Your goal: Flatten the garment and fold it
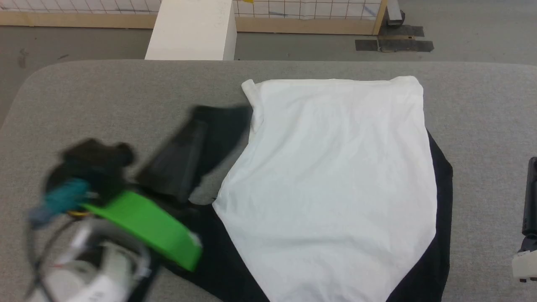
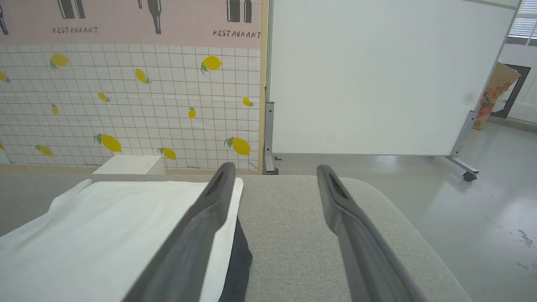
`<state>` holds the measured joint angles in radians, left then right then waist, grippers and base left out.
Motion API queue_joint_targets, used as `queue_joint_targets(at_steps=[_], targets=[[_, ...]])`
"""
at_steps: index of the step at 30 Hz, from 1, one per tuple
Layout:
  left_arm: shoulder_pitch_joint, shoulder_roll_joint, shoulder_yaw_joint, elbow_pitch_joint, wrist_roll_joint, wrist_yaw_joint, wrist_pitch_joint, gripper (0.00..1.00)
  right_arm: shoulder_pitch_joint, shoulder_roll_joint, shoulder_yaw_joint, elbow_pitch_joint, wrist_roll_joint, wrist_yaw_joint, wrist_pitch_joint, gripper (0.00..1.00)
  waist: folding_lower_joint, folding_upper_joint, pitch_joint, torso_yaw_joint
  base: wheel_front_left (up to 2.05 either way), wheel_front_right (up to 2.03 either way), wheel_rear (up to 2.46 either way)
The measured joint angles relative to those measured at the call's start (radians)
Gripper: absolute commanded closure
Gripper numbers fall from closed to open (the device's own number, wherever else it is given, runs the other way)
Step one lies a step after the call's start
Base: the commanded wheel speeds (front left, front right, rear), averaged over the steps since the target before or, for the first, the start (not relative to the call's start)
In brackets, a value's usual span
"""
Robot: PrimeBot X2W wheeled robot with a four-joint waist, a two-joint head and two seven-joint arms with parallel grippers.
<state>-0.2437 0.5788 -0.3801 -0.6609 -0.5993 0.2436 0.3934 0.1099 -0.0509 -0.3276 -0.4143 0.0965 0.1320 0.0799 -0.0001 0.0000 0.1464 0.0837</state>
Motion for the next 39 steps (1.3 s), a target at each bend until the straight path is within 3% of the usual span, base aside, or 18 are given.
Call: queue_joint_targets(at_steps=[7,13,21,29,31,32,39], targets=[[-0.076,-0.205,-0.339,0.119,0.065,-0.083,0.041,1.00,-0.008,0.000,-0.016,0.009,0.001,0.000,-0.010,0.00,0.0000,0.0000,0.023,-0.017,0.00,0.00,0.00],[-0.099,-0.320,-0.521,0.363,0.136,-0.160,-0.009,1.00,-0.020,0.000,-0.007,0.018,0.003,0.000,-0.020,0.00,0.0000,0.0000,0.057,-0.034,0.00,0.00,0.00],[-0.139,-0.465,-0.634,0.679,0.148,-0.235,-0.079,1.00,-0.049,0.000,0.006,0.029,0.003,0.000,-0.029,0.00,0.0000,0.0000,0.105,-0.062,0.00,0.00,0.00],[-0.164,-0.516,-0.673,0.950,0.104,-0.261,-0.078,1.00,-0.064,0.000,0.028,0.057,0.011,0.000,-0.042,0.00,0.0001,0.0000,0.126,-0.093,0.00,0.00,0.00],[-0.172,-0.518,-0.675,0.996,0.093,-0.261,-0.088,0.52,-0.069,0.000,0.032,0.065,0.011,0.000,-0.045,0.00,0.0000,0.0000,0.125,-0.100,0.00,0.00,0.00],[-0.178,-0.519,-0.676,1.007,0.087,-0.261,-0.097,0.00,-0.069,0.000,0.033,0.068,0.011,0.000,-0.045,0.00,0.0001,0.0000,0.123,-0.101,0.00,0.00,0.00],[-0.204,-0.523,-0.655,0.937,-0.044,-0.260,-0.158,0.00,-0.067,0.000,0.021,0.081,0.012,0.000,-0.044,0.00,0.0000,0.0000,0.086,-0.097,0.00,0.00,0.00]])
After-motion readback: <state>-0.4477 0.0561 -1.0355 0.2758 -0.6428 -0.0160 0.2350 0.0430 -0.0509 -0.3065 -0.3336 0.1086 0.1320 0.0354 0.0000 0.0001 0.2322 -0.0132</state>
